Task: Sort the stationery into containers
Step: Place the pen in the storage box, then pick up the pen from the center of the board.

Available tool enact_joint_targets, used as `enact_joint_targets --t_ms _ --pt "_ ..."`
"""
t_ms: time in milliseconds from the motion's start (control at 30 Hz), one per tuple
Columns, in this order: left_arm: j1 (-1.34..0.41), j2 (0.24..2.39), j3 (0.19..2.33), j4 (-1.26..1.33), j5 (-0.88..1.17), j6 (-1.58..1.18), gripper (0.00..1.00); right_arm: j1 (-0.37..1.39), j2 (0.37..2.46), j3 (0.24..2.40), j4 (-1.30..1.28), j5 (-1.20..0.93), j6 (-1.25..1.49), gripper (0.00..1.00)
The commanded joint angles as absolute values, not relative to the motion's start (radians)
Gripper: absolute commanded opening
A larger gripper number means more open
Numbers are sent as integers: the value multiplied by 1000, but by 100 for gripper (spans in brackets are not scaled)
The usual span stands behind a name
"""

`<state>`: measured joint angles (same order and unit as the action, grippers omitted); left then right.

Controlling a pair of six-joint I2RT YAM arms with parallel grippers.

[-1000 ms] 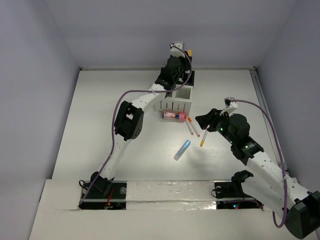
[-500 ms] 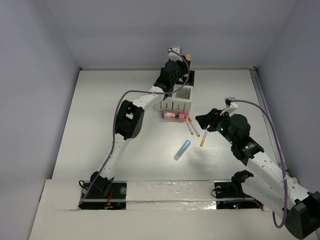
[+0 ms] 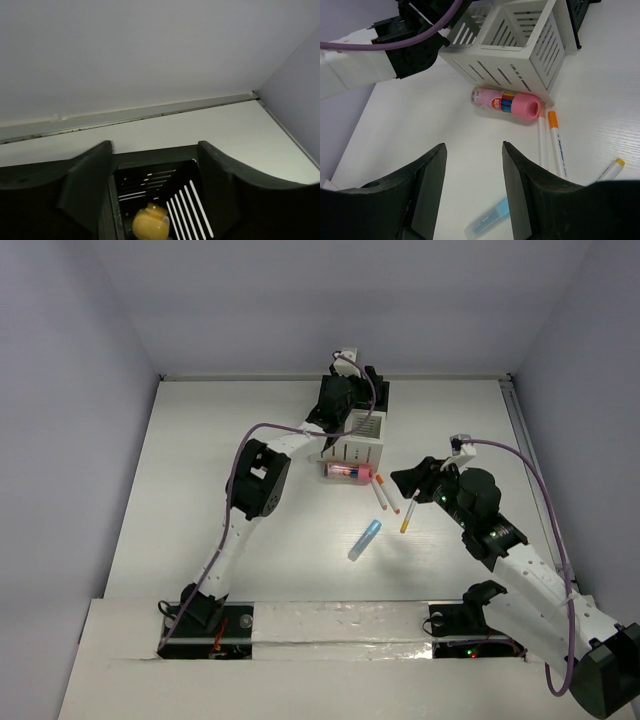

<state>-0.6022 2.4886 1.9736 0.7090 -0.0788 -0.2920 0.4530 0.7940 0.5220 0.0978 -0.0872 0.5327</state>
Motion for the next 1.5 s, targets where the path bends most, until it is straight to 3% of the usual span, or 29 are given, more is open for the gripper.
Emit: enact_joint_targets --t_ms 0,167,367,667,933,1467 --pt "-604 2346 1951 753 -89 -241 68 457 787 522 155 -92 538 54" --pt "-604 2223 1931 744 -94 -183 70 457 790 523 153 -91 537 54" --pt "-626 1993 1748 729 -104 -127 65 457 784 526 146 -83 534 55" --pt "-810 1596 1065 646 -207 -166 47 457 746 525 124 -48 538 54" --pt "-950 1589 841 502 -203 -273 48 457 689 526 100 18 535 54" --pt "-1055 1721 894 404 -124 -261 55 457 673 534 69 86 520 55"
